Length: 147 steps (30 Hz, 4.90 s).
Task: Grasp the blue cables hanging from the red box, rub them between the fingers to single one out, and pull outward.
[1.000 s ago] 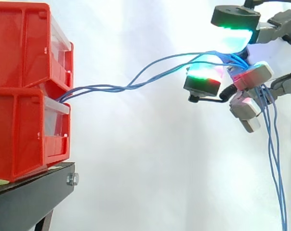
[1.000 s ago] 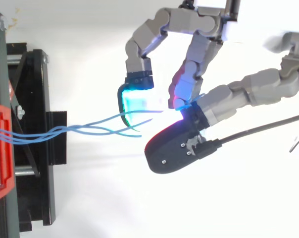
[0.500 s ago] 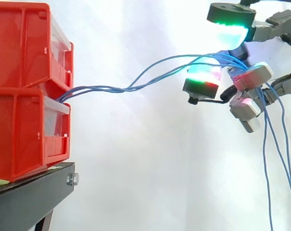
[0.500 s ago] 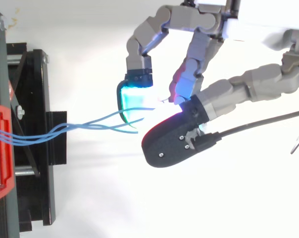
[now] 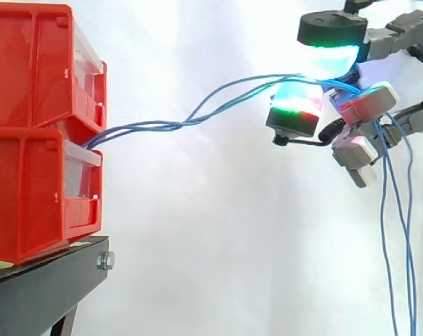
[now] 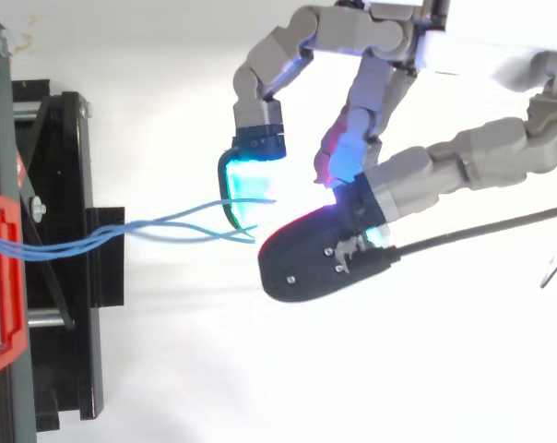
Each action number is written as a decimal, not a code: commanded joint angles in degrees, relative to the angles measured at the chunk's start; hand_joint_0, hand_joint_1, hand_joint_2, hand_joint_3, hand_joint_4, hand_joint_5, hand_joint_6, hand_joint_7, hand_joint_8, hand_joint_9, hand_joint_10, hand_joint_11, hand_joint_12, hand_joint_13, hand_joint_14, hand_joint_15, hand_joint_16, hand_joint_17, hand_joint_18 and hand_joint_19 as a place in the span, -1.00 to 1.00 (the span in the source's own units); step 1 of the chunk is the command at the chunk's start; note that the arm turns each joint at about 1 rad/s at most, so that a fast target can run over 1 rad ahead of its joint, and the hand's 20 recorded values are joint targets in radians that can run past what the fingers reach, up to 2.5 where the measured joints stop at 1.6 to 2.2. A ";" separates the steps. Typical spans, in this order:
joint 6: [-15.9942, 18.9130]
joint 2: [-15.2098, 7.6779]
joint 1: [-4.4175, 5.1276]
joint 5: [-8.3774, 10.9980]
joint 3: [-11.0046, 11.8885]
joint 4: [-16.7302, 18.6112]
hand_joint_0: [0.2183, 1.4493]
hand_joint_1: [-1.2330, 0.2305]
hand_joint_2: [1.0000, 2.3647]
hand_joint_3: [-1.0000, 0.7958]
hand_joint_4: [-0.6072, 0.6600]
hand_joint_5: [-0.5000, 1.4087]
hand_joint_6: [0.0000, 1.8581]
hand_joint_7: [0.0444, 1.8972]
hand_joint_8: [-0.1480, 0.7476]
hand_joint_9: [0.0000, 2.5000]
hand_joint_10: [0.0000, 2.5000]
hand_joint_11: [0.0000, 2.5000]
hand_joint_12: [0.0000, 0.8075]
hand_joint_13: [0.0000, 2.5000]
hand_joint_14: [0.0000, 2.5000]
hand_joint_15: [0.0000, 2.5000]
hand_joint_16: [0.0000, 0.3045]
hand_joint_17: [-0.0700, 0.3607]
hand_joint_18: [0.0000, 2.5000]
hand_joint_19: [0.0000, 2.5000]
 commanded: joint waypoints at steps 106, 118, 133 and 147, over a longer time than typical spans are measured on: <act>0.00 0.01 0.62 -0.10 1.88 -2.46 -0.53 -0.30 -1.00 -0.44 0.05 -0.63 -0.07 -0.04 -0.13 0.15 -0.98 -0.27 -0.13 -0.14 -0.97 -0.35 -0.67 -0.14 -0.30 -0.43; 0.53 0.01 0.70 -0.10 2.05 -2.55 -0.54 0.02 -1.00 -0.44 0.06 -0.61 -0.10 -0.04 -0.10 0.18 -0.98 -0.26 -0.11 -0.12 -0.97 -0.36 -0.65 -0.12 -0.29 -0.43; 1.49 0.01 0.70 -0.27 2.23 -2.55 -0.42 -0.31 -0.97 0.00 -0.03 -0.60 -0.03 0.09 -0.07 0.19 -0.98 -0.27 -0.09 -0.10 -0.97 -0.37 -0.64 -0.10 -0.25 -0.45; 1.49 -0.08 0.70 -0.36 2.32 -2.55 -0.37 -0.44 -0.97 0.17 -0.19 -0.59 -0.01 0.14 -0.12 0.06 -0.98 -0.47 -0.14 -0.18 -0.98 -0.48 -0.67 -0.16 -0.29 -0.50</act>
